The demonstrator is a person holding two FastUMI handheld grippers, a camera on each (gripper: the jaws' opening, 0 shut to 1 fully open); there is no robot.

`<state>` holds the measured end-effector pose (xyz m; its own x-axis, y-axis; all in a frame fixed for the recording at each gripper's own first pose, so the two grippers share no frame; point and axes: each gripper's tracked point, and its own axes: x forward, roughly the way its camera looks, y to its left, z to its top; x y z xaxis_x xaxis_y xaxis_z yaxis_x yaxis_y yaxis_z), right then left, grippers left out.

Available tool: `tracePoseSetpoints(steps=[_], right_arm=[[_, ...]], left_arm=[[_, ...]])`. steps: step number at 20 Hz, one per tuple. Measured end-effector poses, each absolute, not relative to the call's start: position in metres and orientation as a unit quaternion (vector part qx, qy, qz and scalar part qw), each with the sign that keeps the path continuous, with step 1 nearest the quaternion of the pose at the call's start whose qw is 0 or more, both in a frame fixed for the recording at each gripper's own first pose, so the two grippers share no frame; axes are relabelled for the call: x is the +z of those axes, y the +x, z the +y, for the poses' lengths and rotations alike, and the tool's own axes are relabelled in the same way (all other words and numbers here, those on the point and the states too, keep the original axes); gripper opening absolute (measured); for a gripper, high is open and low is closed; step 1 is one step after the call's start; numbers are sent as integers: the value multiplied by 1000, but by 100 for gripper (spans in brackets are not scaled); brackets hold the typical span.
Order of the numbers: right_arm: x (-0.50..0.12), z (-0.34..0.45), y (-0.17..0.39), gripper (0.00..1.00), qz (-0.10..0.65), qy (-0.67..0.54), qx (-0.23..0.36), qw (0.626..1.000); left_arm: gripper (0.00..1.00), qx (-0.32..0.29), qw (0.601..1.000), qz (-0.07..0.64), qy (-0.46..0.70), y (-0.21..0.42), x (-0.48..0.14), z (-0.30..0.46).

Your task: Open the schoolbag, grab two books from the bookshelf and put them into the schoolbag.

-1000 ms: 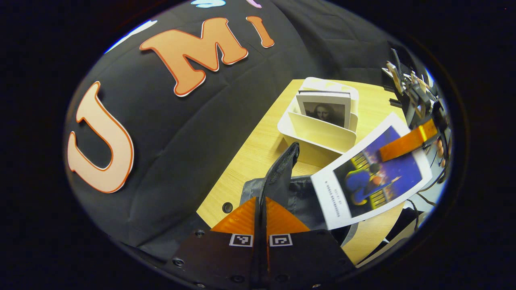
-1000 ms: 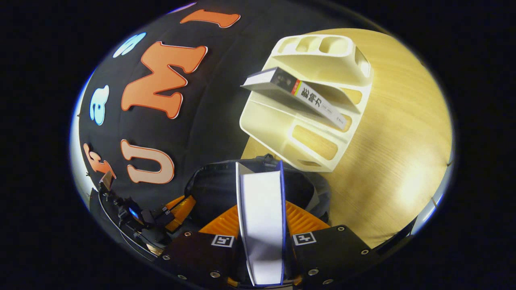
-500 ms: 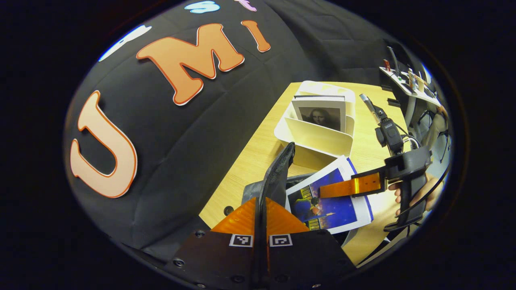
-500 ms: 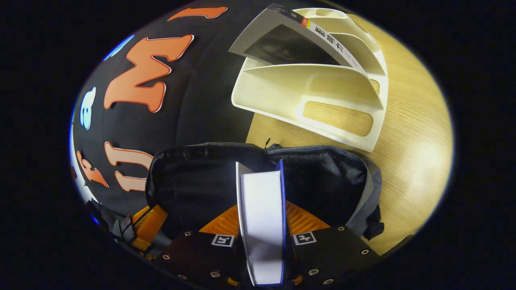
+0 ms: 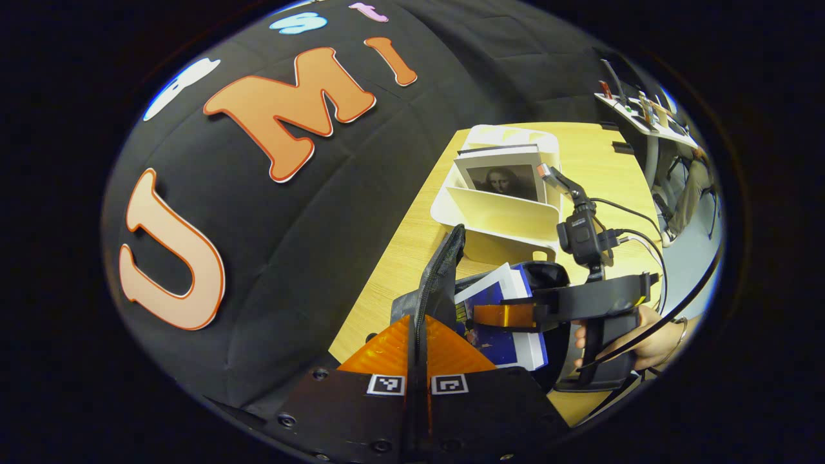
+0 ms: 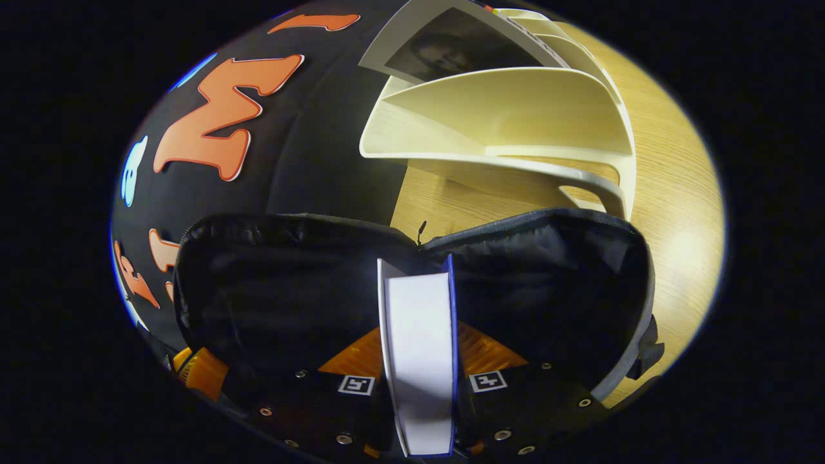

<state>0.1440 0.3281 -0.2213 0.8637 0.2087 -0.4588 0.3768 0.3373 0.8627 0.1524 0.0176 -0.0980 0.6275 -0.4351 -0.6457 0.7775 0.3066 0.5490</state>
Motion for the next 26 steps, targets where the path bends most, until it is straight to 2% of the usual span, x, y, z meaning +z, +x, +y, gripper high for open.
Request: tracePoseSetpoints(steps=[1, 6, 8, 9, 10, 11, 13, 17, 26], right_arm=[[-224, 330, 147, 39, 255, 571, -58, 778], [-239, 332, 149, 42, 285, 564, -77, 771], [-244, 336, 142, 53, 304, 560, -82, 767], [-244, 336, 138, 67, 311, 558, -80, 765], [-244, 337, 136, 74, 318, 556, -77, 764], [-245, 339, 131, 85, 327, 553, -76, 763], [-246, 335, 120, 95, 343, 543, -77, 763], [-247, 325, 91, 98, 377, 520, -69, 763], [-228, 242, 38, 98, 371, 474, -111, 791]], left_arm=[[1, -383, 784, 191, 451, 154, -99, 20], [1, -377, 786, 204, 445, 161, -107, 30], [1, -379, 786, 211, 440, 162, -111, 33], [1, -381, 787, 215, 436, 163, -114, 34], [1, -382, 788, 219, 430, 164, -116, 34], [1, -384, 789, 222, 426, 165, -117, 35], [1, -387, 791, 228, 416, 165, -119, 35], [1, -397, 793, 237, 396, 160, -124, 37], [1, -403, 795, 244, 382, 151, -135, 37]])
